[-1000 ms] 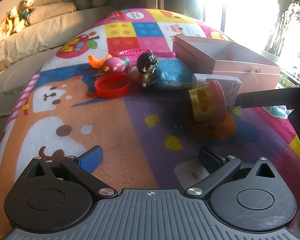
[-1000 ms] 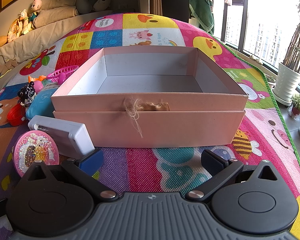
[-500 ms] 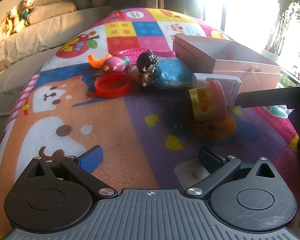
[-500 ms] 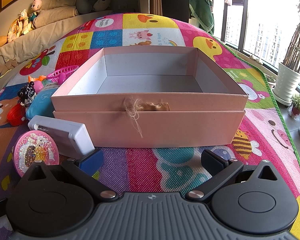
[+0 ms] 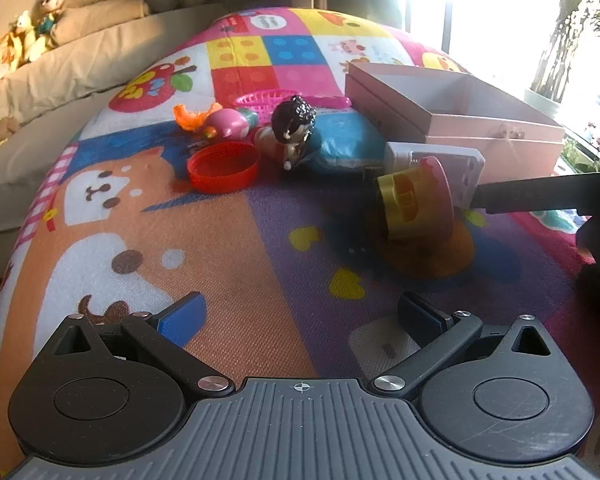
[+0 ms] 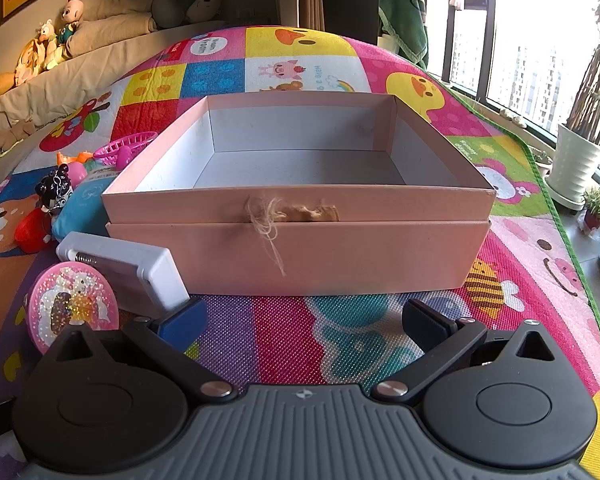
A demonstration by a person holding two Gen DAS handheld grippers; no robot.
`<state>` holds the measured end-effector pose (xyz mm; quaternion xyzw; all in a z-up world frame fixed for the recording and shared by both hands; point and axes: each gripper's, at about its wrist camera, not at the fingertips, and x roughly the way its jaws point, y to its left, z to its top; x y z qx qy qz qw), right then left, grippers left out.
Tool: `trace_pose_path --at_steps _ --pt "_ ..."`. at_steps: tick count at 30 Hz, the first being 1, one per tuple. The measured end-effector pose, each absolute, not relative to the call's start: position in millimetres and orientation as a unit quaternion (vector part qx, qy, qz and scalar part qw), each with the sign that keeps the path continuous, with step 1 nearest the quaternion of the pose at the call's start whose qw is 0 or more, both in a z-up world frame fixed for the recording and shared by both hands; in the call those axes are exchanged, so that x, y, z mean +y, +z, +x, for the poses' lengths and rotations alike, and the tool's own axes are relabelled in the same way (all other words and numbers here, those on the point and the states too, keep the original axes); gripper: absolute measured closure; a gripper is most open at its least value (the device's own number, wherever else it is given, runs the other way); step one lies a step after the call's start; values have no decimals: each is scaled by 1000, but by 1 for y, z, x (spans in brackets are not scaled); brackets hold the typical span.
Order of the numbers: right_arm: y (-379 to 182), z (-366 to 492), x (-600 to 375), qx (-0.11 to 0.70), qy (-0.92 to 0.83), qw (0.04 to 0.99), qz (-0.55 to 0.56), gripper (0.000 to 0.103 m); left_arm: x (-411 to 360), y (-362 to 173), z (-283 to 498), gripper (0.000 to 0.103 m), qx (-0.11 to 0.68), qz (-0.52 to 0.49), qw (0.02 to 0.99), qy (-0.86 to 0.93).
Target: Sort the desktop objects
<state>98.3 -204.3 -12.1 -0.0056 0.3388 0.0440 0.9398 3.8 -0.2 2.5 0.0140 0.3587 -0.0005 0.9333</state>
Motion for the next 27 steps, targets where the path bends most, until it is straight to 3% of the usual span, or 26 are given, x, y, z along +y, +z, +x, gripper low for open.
trace_pose_path --at_steps 11,18,19,22,27 --pt "-5 70 -210 370 54 927 -19 0 -9 45 23 0 294 -11 955 -46" --pt "-5 66 -212 374 58 926 -16 0 -31 40 59 0 317 6 946 -70" --pt "-5 65 -213 373 60 926 -15 0 -32 36 60 1 323 3 944 -71" --pt "-5 61 -215 368 67 927 -12 0 -27 28 60 29 339 -14 937 -77" --pt "-5 60 -214 367 67 928 -17 0 -10 31 56 29 332 -24 942 -53"
